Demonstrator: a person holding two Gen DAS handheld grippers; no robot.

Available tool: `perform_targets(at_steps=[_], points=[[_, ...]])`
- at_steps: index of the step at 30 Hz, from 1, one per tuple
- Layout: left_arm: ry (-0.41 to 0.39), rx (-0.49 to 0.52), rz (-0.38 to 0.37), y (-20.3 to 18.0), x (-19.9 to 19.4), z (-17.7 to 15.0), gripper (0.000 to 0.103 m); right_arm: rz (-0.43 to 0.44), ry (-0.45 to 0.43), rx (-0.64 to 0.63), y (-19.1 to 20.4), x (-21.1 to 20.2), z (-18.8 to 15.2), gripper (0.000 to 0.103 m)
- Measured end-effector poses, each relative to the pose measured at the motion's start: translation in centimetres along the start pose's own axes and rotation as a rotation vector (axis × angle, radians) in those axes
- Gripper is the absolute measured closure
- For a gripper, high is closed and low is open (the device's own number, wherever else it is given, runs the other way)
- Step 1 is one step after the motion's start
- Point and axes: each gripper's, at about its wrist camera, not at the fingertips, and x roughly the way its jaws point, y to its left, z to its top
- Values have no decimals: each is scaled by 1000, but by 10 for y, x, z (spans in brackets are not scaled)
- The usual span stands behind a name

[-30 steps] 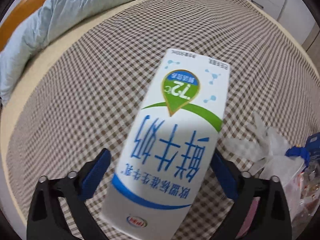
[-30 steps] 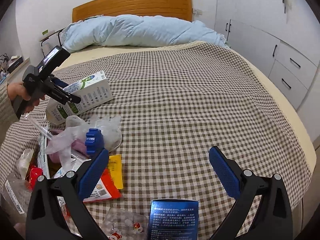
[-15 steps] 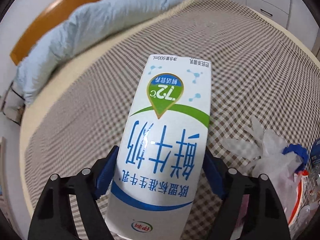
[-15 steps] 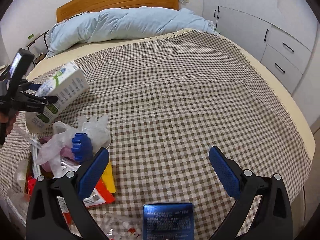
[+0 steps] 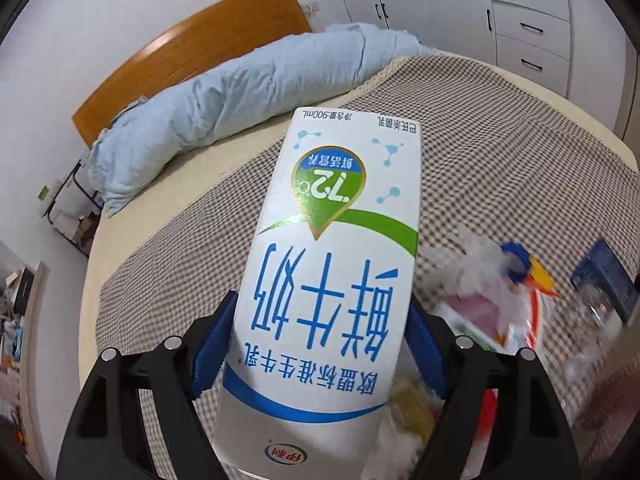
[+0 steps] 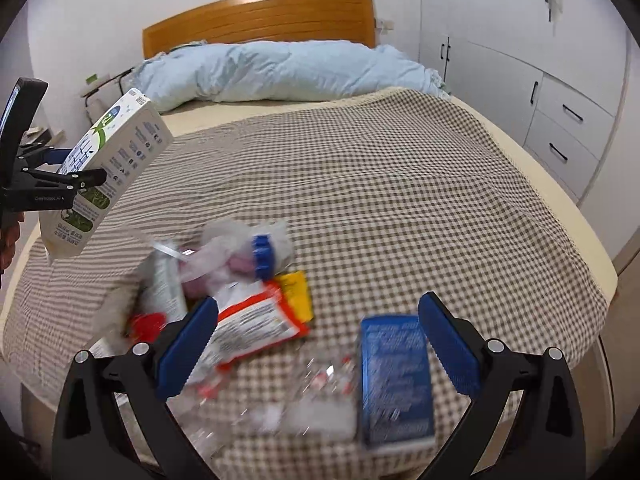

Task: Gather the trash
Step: 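Lift the milk carton with the left tool while the right tool grasps the clear clamshell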

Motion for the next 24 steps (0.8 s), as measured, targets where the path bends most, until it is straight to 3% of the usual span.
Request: perform_targets(at_steps=[12,17,24], points=[[-95,-88,-27,-21,-95,-62,27,46,-45,-2,28,-68,-43,7],[-125,-129,-14,-33,-119,-89,27,78,-56,3,45,-79,-66,7],[-150,-195,11,-38,-139,-132,27,194,-85,70,73,-73,-110,7]])
